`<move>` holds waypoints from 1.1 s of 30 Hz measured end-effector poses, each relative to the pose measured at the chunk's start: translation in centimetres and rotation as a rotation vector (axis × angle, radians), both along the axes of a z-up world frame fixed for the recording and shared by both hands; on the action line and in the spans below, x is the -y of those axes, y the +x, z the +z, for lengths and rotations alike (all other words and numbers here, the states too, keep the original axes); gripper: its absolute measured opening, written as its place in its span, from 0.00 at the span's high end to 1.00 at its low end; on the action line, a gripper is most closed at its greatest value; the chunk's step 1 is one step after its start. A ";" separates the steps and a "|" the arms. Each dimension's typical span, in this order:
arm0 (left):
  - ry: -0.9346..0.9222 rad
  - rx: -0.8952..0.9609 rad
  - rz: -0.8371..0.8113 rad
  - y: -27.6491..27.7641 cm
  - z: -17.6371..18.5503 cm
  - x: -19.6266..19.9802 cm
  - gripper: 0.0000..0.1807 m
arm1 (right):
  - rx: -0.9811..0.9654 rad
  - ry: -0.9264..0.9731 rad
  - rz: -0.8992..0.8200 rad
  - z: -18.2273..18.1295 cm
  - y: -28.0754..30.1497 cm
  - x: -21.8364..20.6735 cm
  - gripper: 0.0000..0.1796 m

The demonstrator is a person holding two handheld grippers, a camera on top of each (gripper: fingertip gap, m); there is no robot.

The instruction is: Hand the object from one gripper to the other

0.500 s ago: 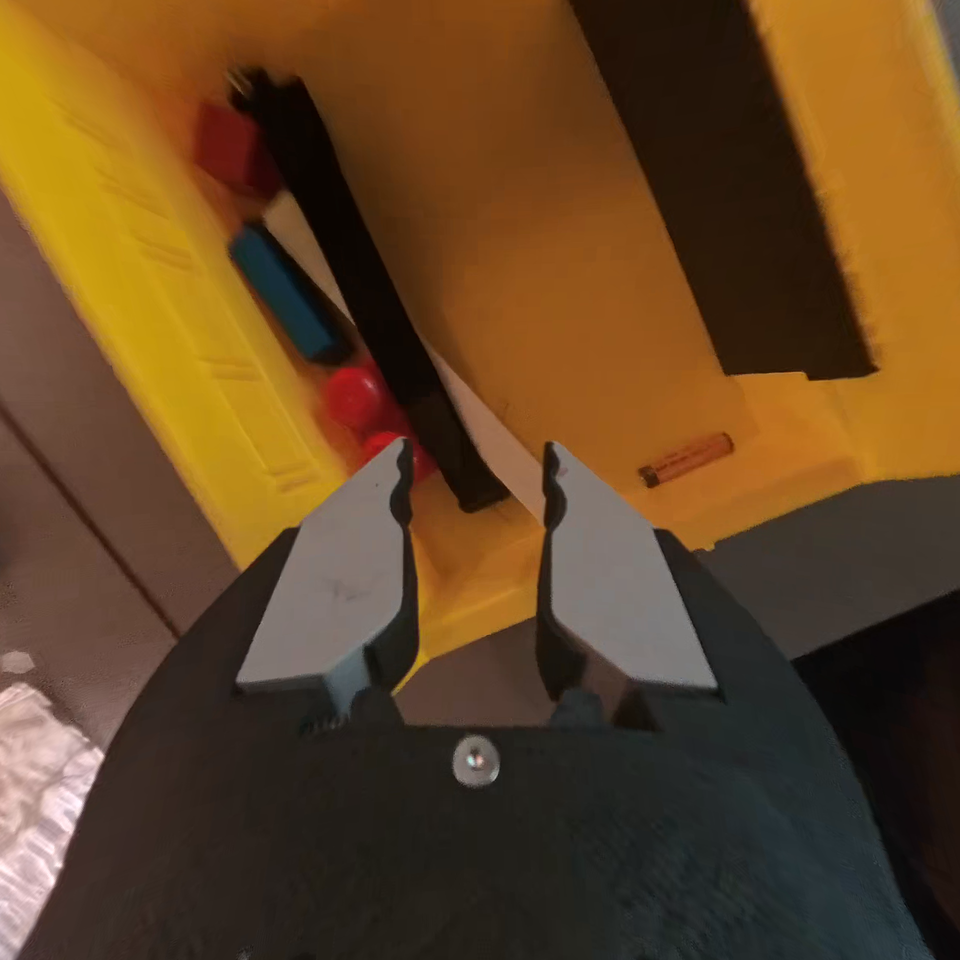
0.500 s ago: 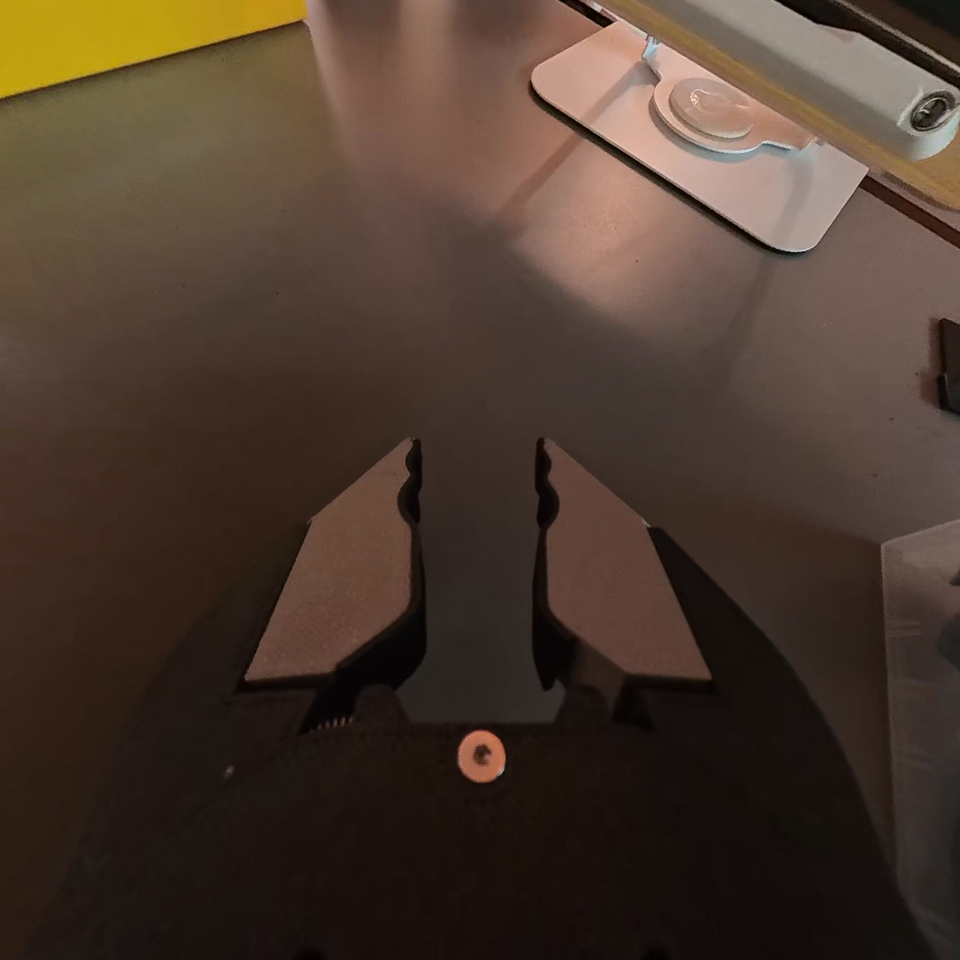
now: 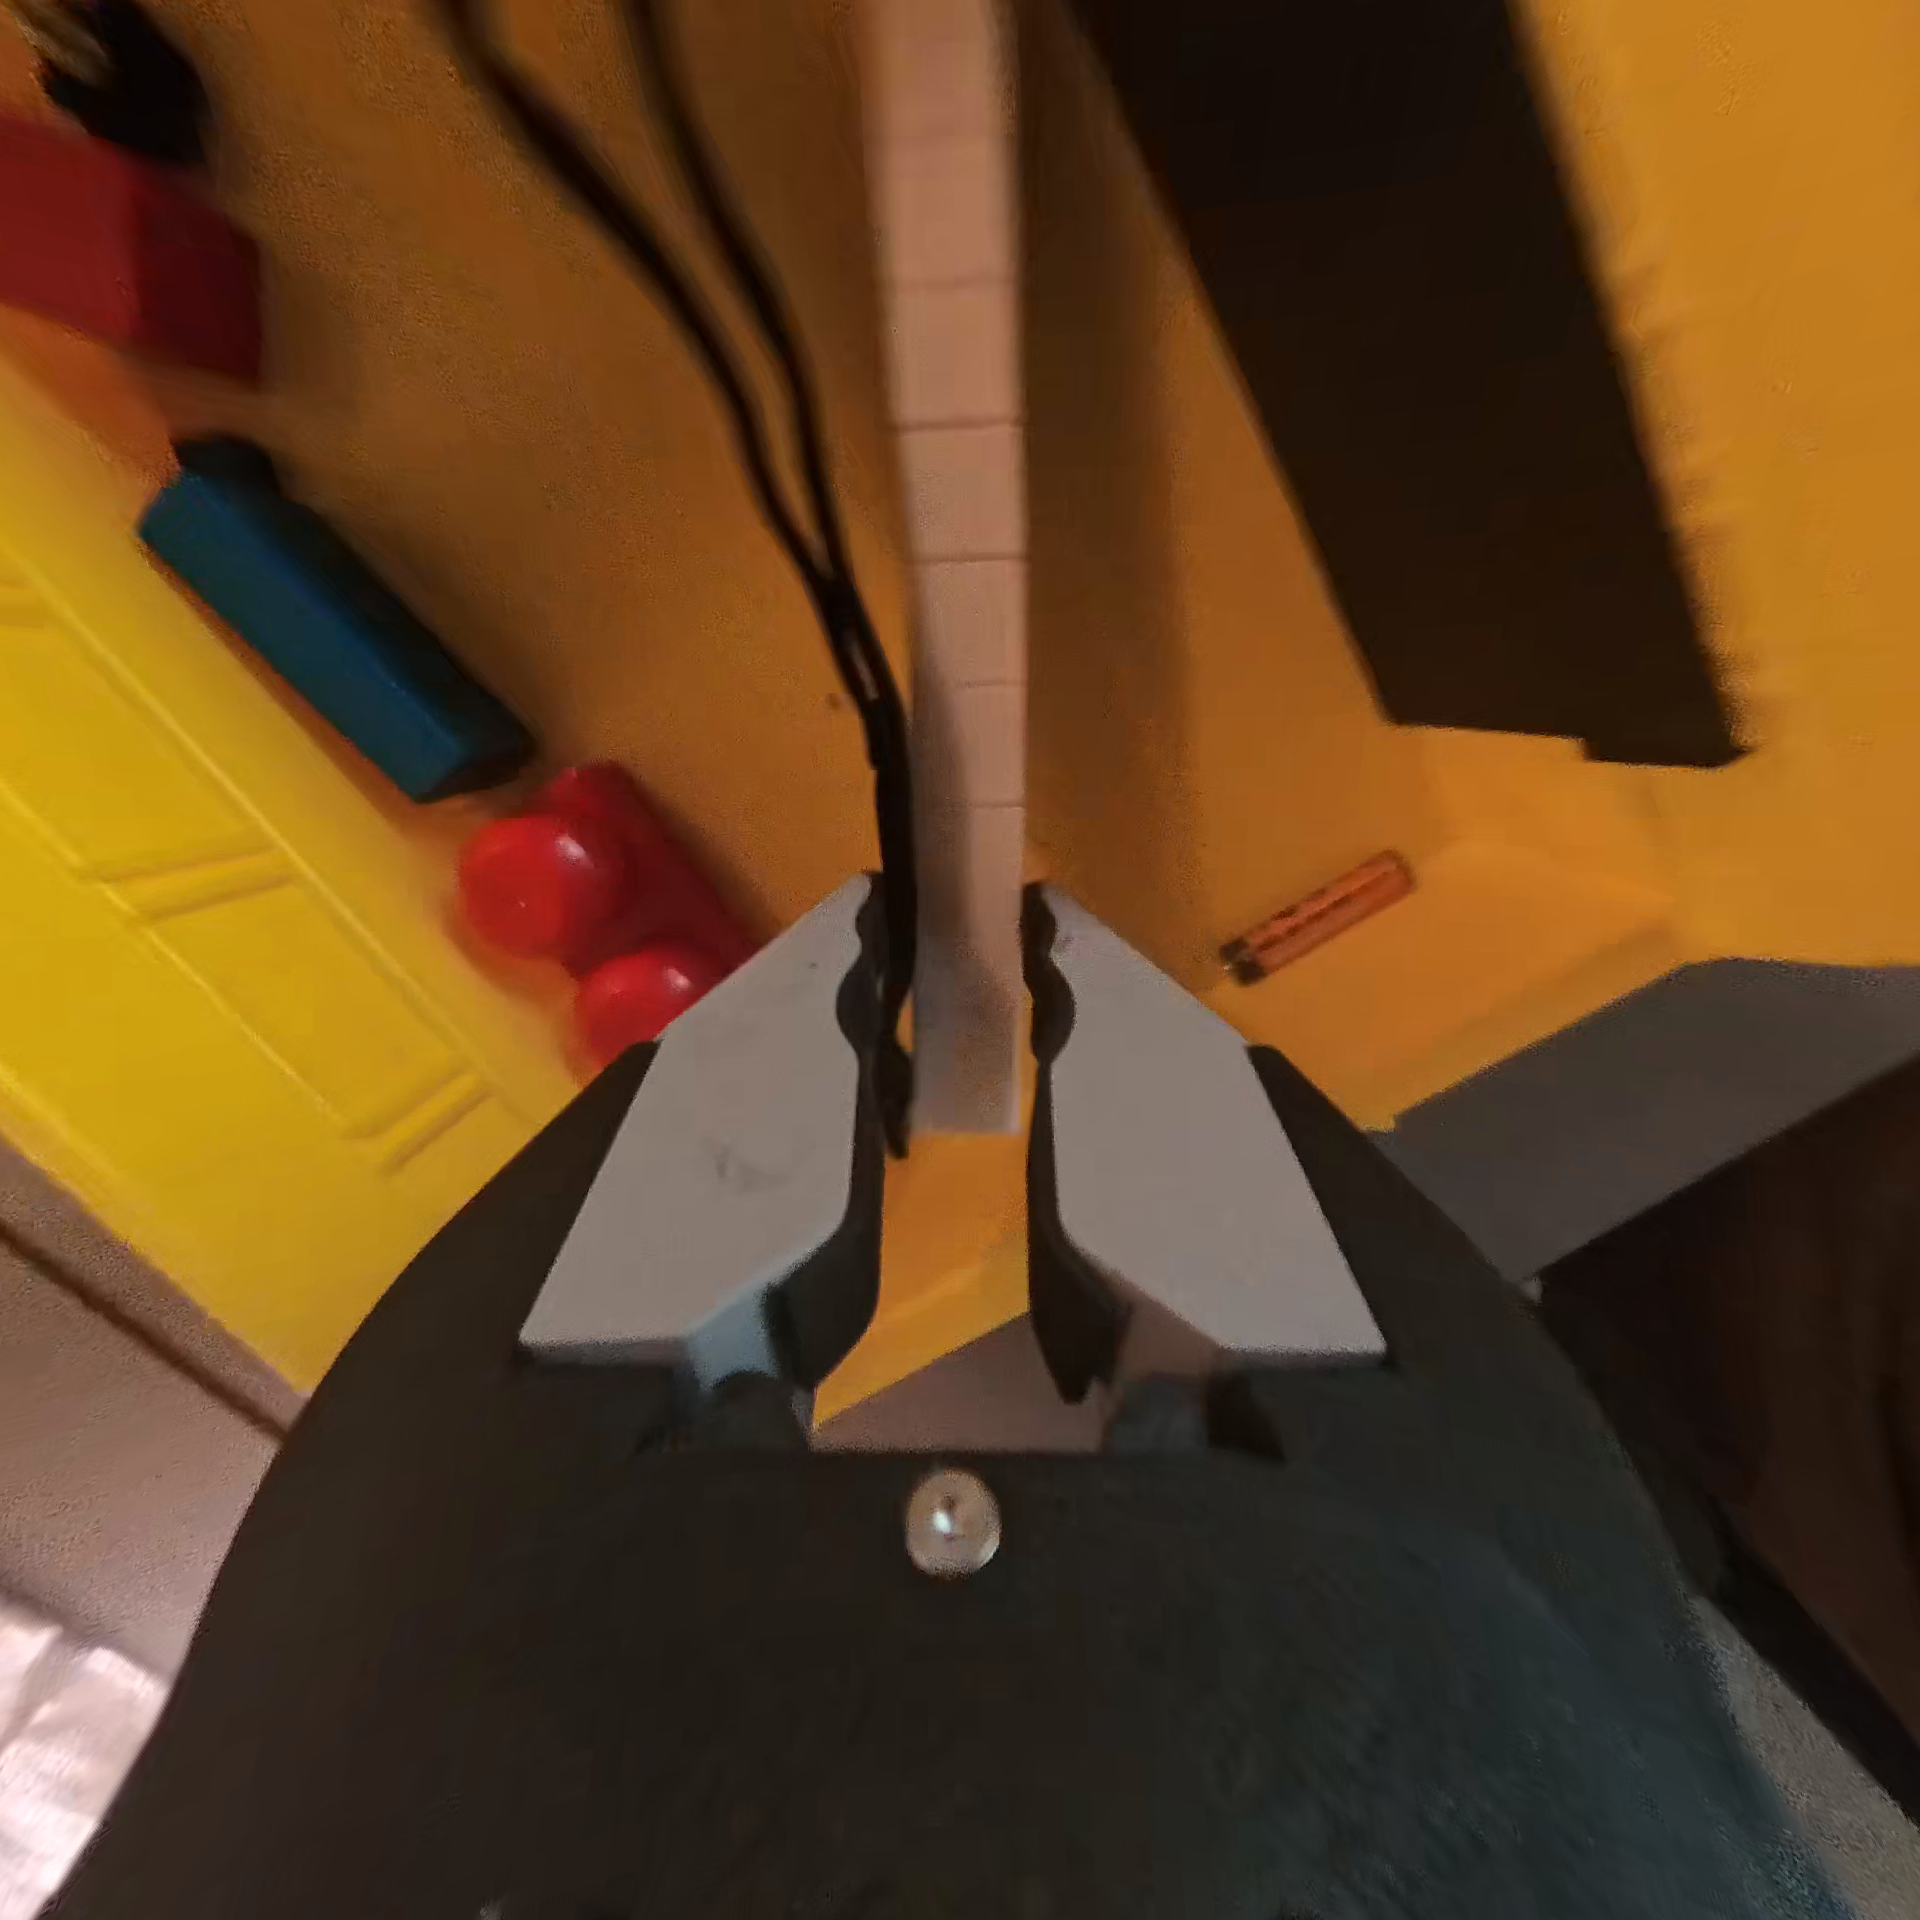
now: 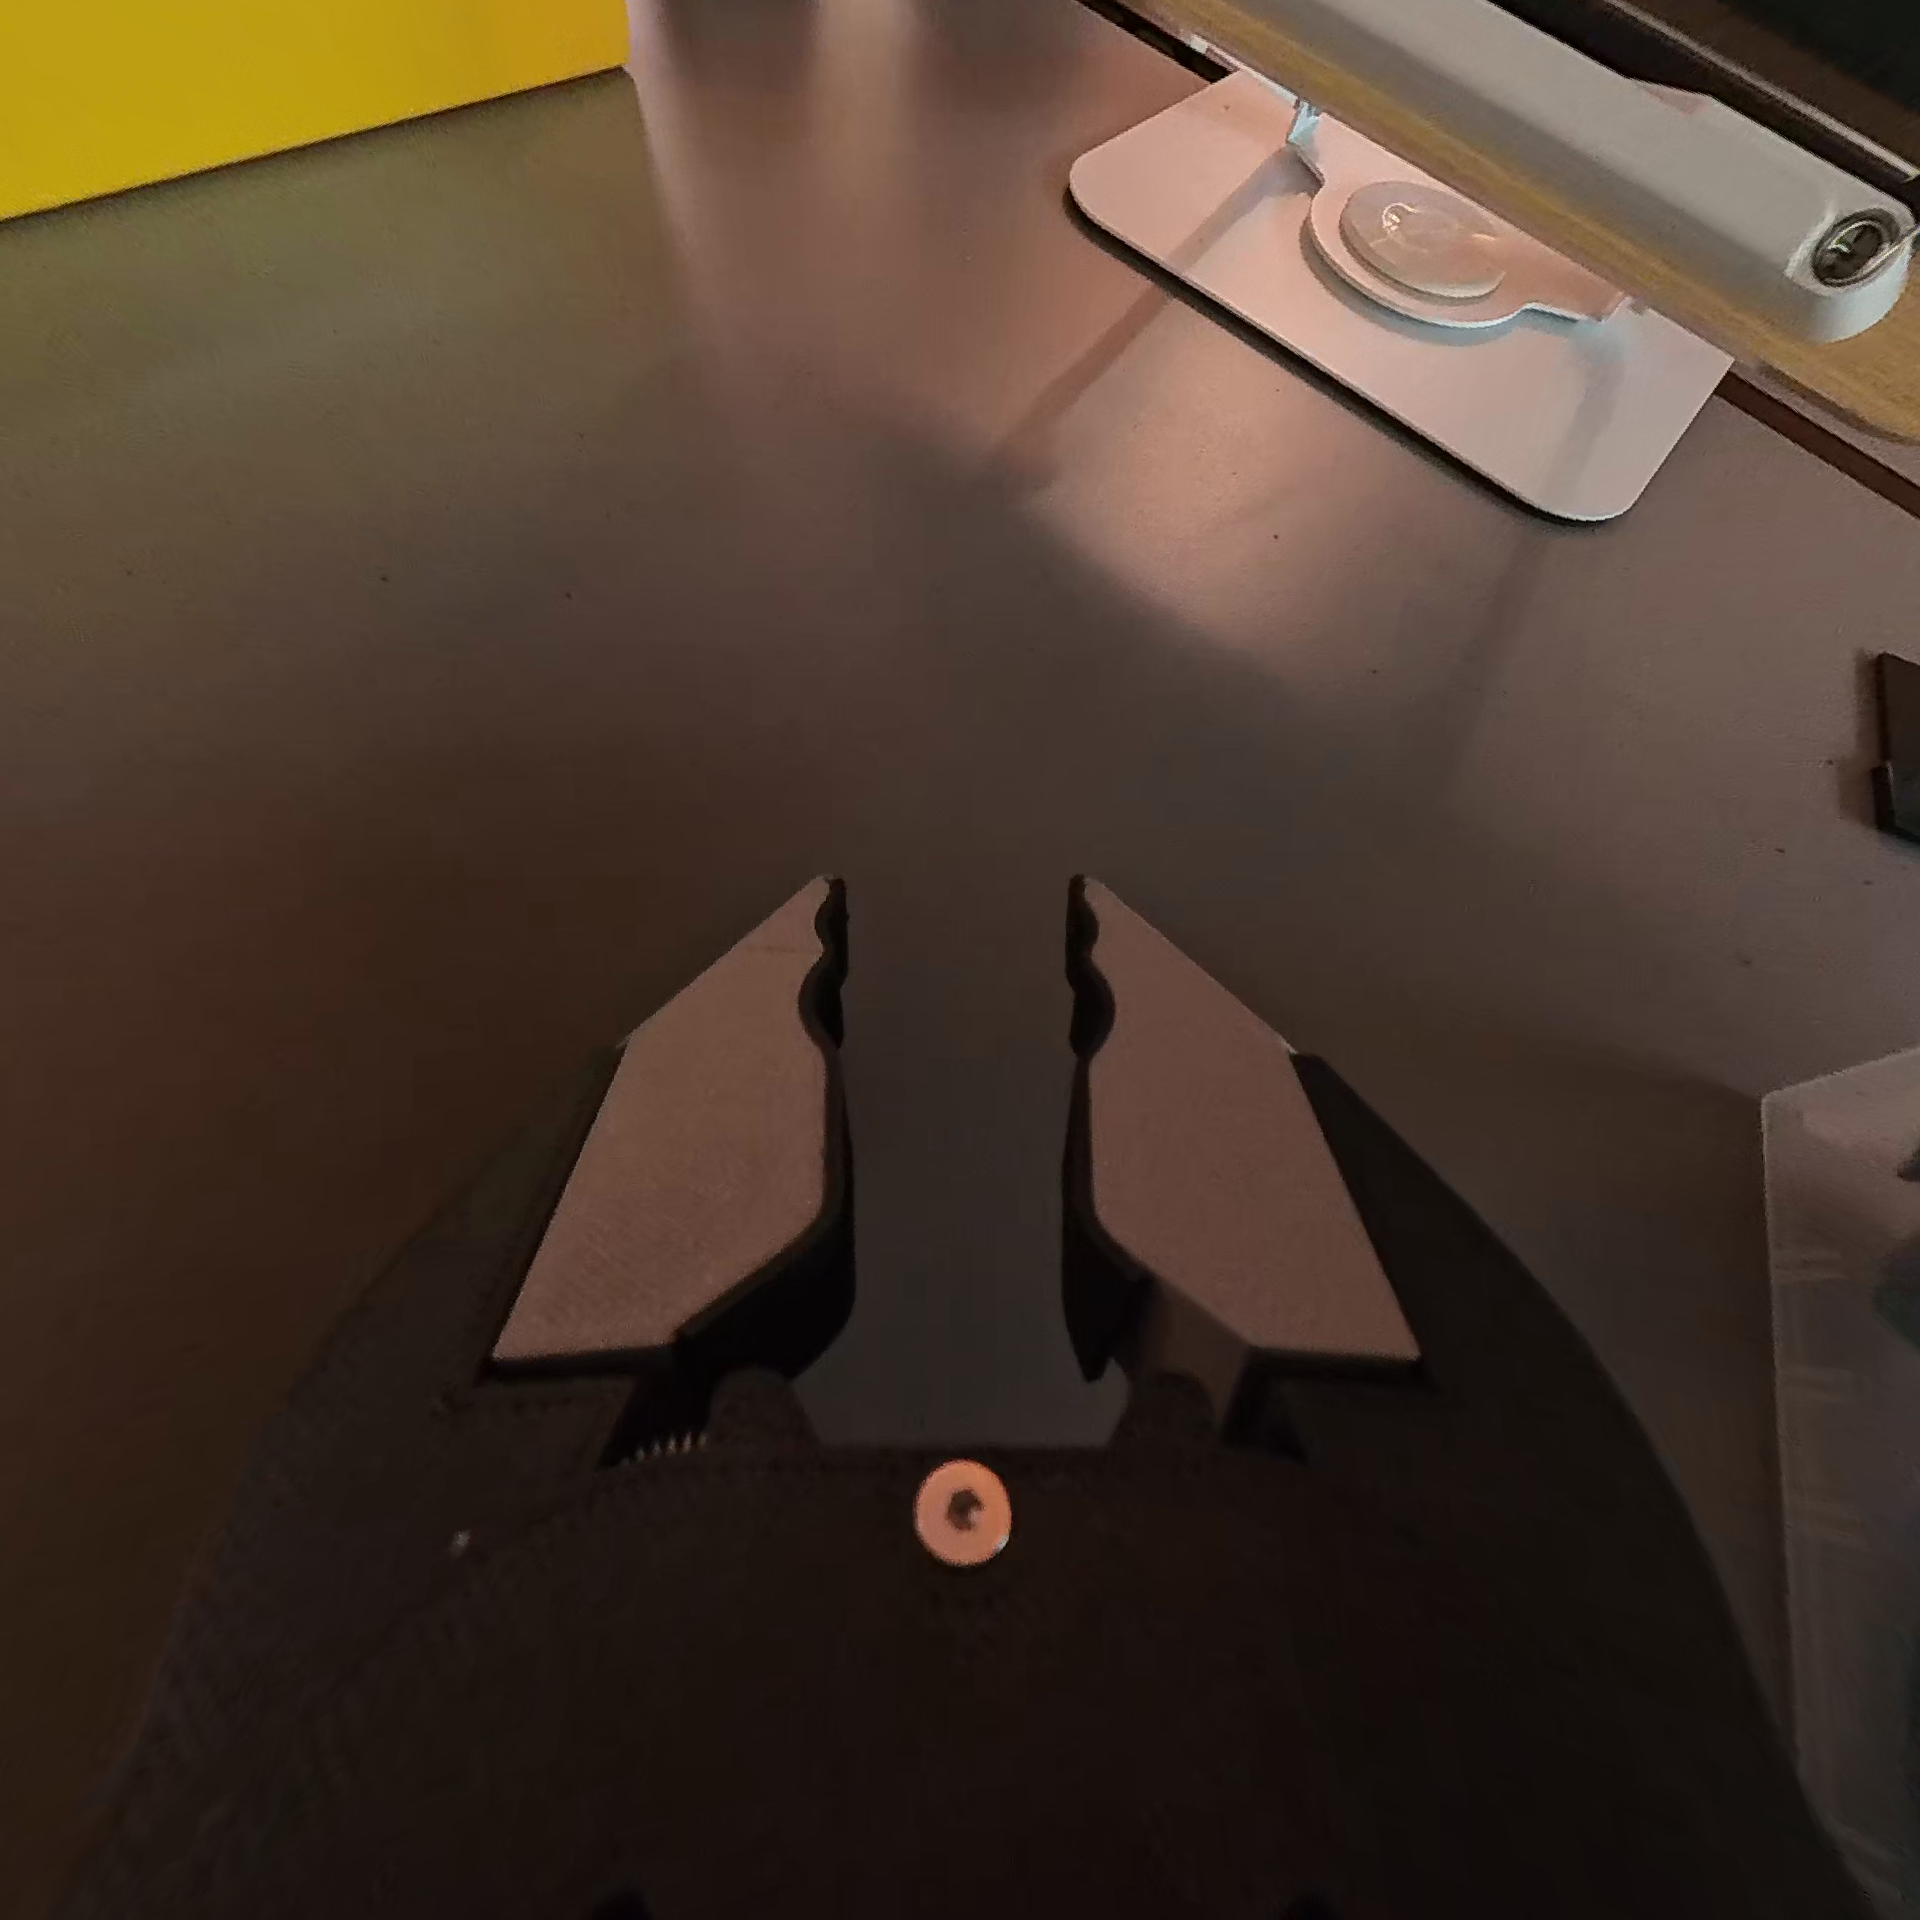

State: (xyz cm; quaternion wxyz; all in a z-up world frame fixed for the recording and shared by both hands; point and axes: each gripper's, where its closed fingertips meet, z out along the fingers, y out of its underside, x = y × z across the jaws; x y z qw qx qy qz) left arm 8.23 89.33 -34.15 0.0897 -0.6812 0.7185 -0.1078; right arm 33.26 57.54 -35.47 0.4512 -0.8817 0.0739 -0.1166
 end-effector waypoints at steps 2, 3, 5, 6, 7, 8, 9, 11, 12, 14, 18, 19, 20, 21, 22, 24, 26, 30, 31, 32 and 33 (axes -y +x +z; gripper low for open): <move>-0.040 0.076 0.001 0.7 1.6 0.2 0.88 | 0.006 -0.001 0.002 0.0 0.0 0.0 0.78; -0.042 0.099 -0.003 0.9 2.1 0.2 0.88 | 0.009 -0.001 0.003 0.0 -0.1 0.0 0.78; -0.038 0.116 -0.012 0.9 2.6 0.3 0.88 | 0.013 -0.004 0.008 0.0 -0.2 0.0 0.79; -0.041 0.123 -0.008 0.9 2.7 0.3 0.88 | 0.015 -0.007 0.010 0.0 -0.2 -0.1 0.79; -0.050 0.130 -0.005 0.9 2.9 0.4 0.88 | 0.018 -0.011 0.010 -0.1 -0.2 -0.1 0.79; -0.063 0.143 -0.004 1.0 3.2 0.6 0.88 | 0.022 -0.015 0.011 -0.1 -0.2 -0.1 0.79; -0.085 0.164 -0.001 1.1 3.5 0.8 0.88 | 0.026 -0.018 0.012 -0.2 -0.2 -0.1 0.79; -0.159 0.218 0.011 1.5 4.5 1.3 0.88 | 0.035 -0.024 0.015 -0.2 -0.3 -0.1 0.79; -0.193 0.256 0.023 1.9 5.0 1.3 0.88 | 0.040 -0.028 0.017 -0.3 -0.3 -0.1 0.79; -0.239 0.329 0.048 2.5 5.8 1.0 0.88 | 0.047 -0.036 0.021 -0.3 -0.4 -0.2 0.79; -0.203 0.307 0.083 2.3 4.7 0.0 0.86 | 0.063 -0.053 0.029 -0.5 -0.6 -0.2 0.80; -0.163 0.314 0.084 2.4 4.6 -0.4 0.86 | 0.067 -0.057 0.032 -0.6 -0.6 -0.2 0.80; -0.120 0.330 0.086 2.6 4.7 -0.8 0.86 | 0.071 -0.062 0.034 -0.7 -0.7 -0.3 0.80; -0.077 0.347 0.088 2.8 4.9 -1.2 0.86 | 0.075 -0.067 0.037 -0.7 -0.7 -0.3 0.80; -0.043 0.359 0.085 3.0 5.1 -1.4 0.86 | 0.080 -0.071 0.039 -0.8 -0.7 -0.3 0.80; -0.020 0.350 0.061 3.2 5.1 -0.9 0.85 | 0.090 -0.078 0.042 -0.8 -0.8 -0.3 0.80; -0.044 0.307 0.009 3.0 4.5 0.6 0.85 | 0.098 -0.083 0.047 -0.9 -0.9 -0.3 0.81; 0.000 0.169 -0.073 2.3 1.6 2.0 0.83 | 0.093 -0.074 0.051 -0.8 -0.9 -0.3 0.81; 0.034 0.131 -0.083 2.2 0.7 1.8 0.82 | 0.086 -0.066 0.052 -0.7 -0.9 -0.3 0.81; 0.056 0.102 -0.088 2.2 -0.1 1.6 0.81 | 0.079 -0.058 0.051 -0.6 -0.9 -0.3 0.81; 0.054 0.080 -0.086 2.2 -0.9 1.5 0.80 | 0.074 -0.049 0.051 -0.5 -0.9 -0.3 0.81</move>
